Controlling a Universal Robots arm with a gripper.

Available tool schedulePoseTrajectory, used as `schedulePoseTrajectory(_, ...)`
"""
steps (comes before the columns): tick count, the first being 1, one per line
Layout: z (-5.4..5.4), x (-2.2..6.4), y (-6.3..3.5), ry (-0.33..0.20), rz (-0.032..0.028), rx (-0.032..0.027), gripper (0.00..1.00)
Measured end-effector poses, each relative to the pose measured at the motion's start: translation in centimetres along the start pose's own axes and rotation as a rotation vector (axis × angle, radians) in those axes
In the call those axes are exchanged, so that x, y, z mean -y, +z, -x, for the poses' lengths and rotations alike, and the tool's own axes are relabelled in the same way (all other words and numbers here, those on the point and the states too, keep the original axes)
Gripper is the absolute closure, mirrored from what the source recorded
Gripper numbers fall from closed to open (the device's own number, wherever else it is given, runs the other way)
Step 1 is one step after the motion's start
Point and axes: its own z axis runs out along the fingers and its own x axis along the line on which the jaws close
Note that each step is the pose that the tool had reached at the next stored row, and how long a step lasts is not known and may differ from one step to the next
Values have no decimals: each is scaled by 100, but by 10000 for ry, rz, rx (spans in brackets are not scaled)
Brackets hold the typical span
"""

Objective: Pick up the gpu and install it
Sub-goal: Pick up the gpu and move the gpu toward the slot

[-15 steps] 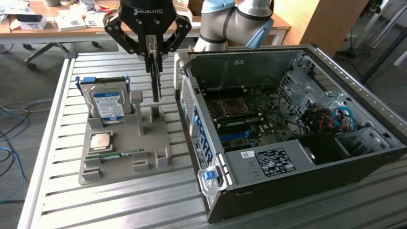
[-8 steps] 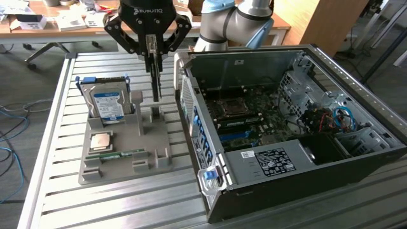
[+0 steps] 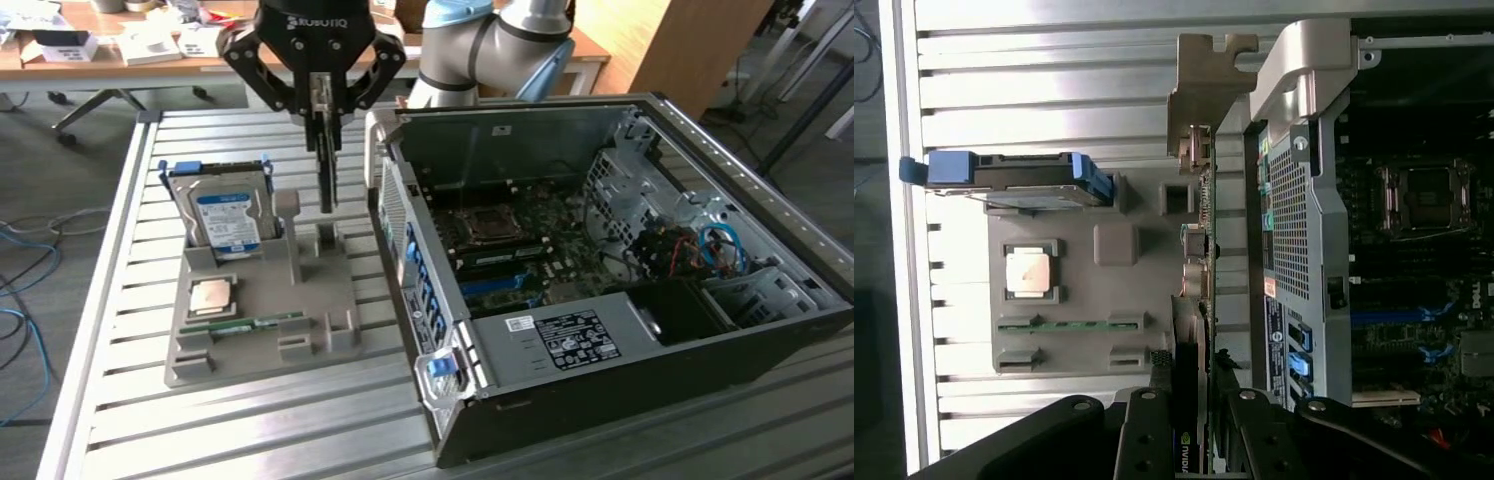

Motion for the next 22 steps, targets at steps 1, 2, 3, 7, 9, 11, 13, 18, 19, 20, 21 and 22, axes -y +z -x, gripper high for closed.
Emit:
schedulePoseTrajectory(1, 9, -1, 0, 2, -3, -43, 74)
schedulePoseTrajectory(2, 19, -1, 0, 4, -5, -79, 74)
schedulePoseTrajectory(3, 28, -2, 0, 6, -8, -113, 74)
schedulePoseTrajectory(7, 57, -4, 0, -18, -17, -244, 74)
schedulePoseTrajectory(9, 70, -5, -1, -59, -23, -306, 74)
schedulePoseTrajectory(11, 72, -5, -1, -72, -24, -325, 74)
schedulePoseTrajectory(13, 73, -5, 0, -80, -25, -327, 74)
schedulePoseTrajectory(18, 78, -5, 0, -229, -28, -335, 74)
schedulePoseTrajectory(19, 78, -5, 0, -242, -29, -335, 74)
schedulePoseTrajectory(20, 78, -5, 0, -242, -29, -336, 74)
schedulePoseTrajectory(21, 78, -5, 0, -243, -29, -336, 74)
schedulePoseTrajectory(22, 79, -5, 0, -244, -29, -336, 74)
